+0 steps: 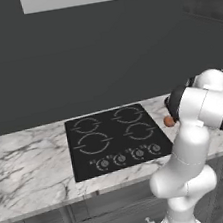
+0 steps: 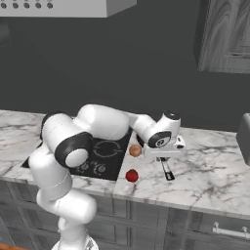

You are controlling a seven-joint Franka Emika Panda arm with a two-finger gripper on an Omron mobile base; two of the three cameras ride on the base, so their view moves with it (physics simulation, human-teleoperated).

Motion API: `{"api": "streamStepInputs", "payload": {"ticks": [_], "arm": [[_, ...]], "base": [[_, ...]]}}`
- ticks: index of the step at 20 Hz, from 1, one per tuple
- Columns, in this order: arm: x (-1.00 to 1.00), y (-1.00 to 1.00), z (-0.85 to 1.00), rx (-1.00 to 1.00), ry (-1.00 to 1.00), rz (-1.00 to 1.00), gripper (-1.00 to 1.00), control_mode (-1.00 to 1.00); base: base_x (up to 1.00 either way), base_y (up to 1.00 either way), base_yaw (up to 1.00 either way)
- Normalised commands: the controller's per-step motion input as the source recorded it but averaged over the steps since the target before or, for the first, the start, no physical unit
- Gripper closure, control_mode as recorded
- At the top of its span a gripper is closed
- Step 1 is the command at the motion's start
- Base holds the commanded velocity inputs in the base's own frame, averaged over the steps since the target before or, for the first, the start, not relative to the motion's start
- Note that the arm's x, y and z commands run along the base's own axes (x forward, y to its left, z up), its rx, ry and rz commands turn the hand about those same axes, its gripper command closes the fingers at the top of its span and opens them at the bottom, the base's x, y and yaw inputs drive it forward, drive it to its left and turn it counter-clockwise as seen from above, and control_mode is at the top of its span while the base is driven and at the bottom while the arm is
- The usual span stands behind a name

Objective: Place the pan on the rear right burner on the stove. Then place the tomato and the onion in the pan and turn on the rear right burner.

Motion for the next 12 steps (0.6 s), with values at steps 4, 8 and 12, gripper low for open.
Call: {"api": "streamStepInputs", "payload": {"ticks": [4,8,12], "arm": [[-0.05,0.61,0.41,-0.01,0.0,0.02,1.0,-1.0],[-0.01,0.66,0.42,-0.04,0.0,0.02,1.0,-1.0],[0.0,0.66,0.39,-0.05,0.0,0.02,1.0,-1.0]], "base": [[0.0,0.0,0.0],[0.0,0.0,0.0],[0.0,0.0,0.0]]}}
